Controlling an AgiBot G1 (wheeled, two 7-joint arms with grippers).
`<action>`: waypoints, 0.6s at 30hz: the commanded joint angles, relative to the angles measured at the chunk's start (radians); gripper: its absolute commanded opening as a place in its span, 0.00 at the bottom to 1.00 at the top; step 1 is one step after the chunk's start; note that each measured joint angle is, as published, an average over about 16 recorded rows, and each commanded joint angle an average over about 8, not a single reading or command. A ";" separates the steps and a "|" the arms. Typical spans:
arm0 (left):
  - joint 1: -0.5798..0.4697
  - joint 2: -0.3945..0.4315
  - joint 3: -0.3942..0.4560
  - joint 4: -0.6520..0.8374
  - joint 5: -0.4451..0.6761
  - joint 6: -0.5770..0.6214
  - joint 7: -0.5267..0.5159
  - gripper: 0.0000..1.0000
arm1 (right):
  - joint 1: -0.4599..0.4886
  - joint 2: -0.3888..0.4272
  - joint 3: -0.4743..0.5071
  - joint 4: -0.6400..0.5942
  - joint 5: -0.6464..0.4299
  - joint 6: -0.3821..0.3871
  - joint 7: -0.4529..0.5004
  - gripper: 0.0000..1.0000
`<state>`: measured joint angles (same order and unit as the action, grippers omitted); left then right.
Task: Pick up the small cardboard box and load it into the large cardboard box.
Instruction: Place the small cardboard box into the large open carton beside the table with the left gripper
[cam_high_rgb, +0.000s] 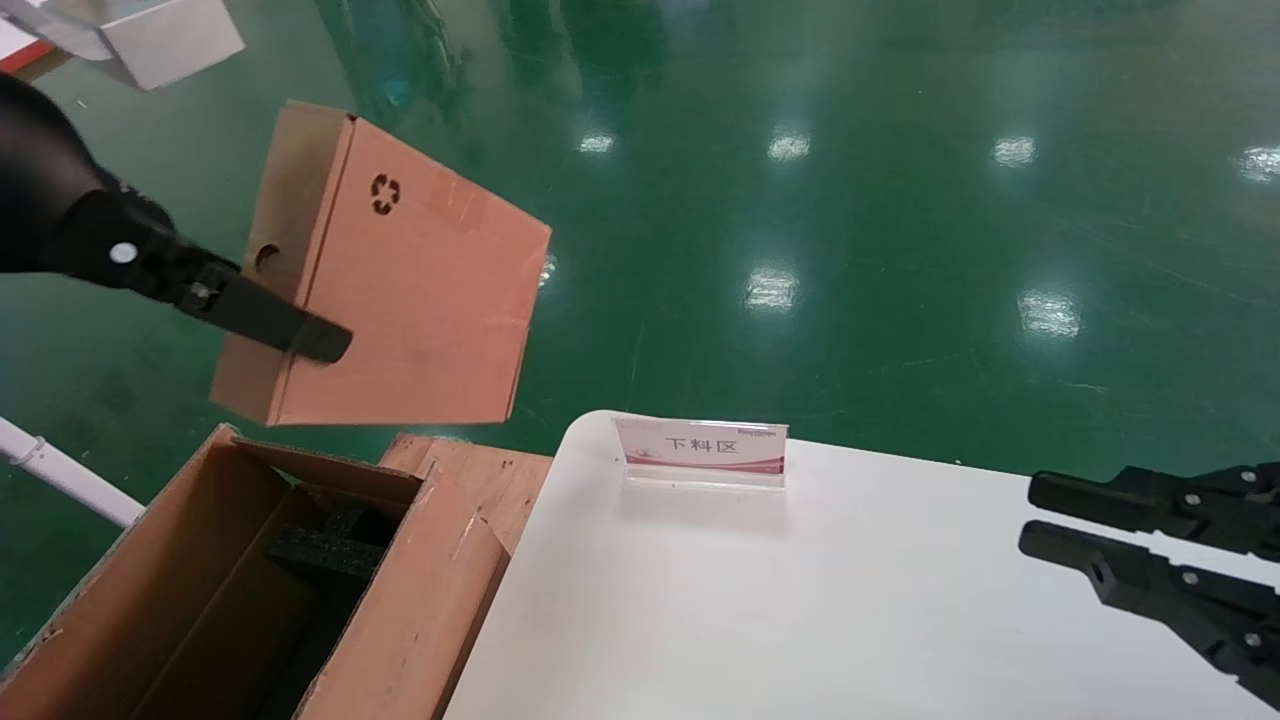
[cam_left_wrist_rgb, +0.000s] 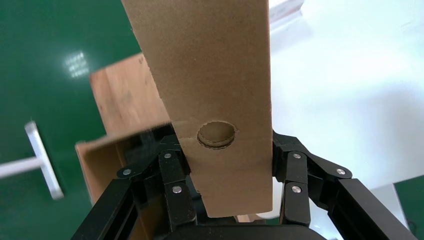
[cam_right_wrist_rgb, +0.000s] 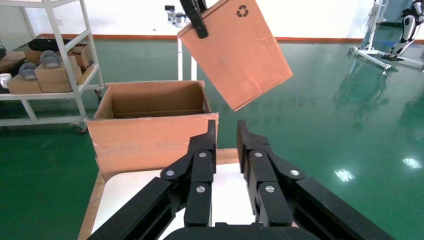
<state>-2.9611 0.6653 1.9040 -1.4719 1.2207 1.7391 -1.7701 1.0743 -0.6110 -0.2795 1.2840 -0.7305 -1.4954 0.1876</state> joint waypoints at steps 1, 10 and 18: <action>-0.036 0.009 0.042 -0.003 -0.020 0.000 -0.018 0.00 | 0.000 0.000 0.000 0.000 0.000 0.000 0.000 1.00; -0.137 0.221 0.402 0.056 -0.137 0.001 -0.002 0.00 | 0.000 0.000 0.000 0.000 0.000 0.000 0.000 1.00; -0.164 0.339 0.604 0.137 -0.206 0.001 0.093 0.00 | 0.000 0.000 0.000 0.000 0.000 0.000 0.000 1.00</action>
<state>-3.1231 0.9837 2.4980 -1.3407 1.0177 1.7399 -1.6747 1.0743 -0.6110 -0.2795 1.2840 -0.7305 -1.4954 0.1876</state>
